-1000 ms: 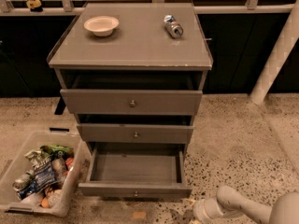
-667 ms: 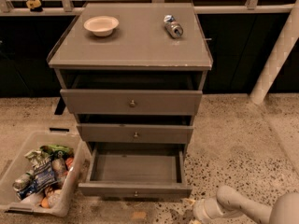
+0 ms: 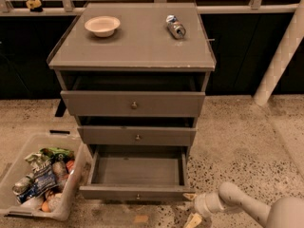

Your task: Close bottom drawer

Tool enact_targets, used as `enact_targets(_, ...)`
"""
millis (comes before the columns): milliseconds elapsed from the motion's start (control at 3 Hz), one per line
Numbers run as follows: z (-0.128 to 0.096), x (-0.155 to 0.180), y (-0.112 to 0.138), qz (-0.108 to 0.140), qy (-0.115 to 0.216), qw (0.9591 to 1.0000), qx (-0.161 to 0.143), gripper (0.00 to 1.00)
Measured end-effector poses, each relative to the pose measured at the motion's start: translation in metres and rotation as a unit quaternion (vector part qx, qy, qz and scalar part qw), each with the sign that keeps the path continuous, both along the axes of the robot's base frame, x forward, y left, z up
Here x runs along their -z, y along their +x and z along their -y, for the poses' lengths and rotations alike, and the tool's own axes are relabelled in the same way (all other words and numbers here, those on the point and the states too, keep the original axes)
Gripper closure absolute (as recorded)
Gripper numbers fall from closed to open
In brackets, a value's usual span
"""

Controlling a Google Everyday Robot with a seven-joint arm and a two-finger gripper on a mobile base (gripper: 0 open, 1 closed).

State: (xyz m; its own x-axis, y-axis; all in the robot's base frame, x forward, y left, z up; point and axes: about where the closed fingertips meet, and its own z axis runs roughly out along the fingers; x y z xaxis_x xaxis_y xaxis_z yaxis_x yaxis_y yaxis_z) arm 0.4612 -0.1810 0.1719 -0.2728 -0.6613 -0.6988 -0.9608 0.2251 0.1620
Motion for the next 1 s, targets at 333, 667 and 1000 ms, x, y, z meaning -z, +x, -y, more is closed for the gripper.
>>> enact_targets(333, -0.003, -0.005, 0.023, 0.006, -0.002, 1.0000, 0.003, 0.00)
enact_targets(667, -0.011, -0.010, 0.046, 0.008, -0.011, 0.9999, 0.005, 0.00)
enact_targets(1000, -0.026, -0.018, 0.092, 0.011, -0.029, 0.9995, 0.011, 0.00)
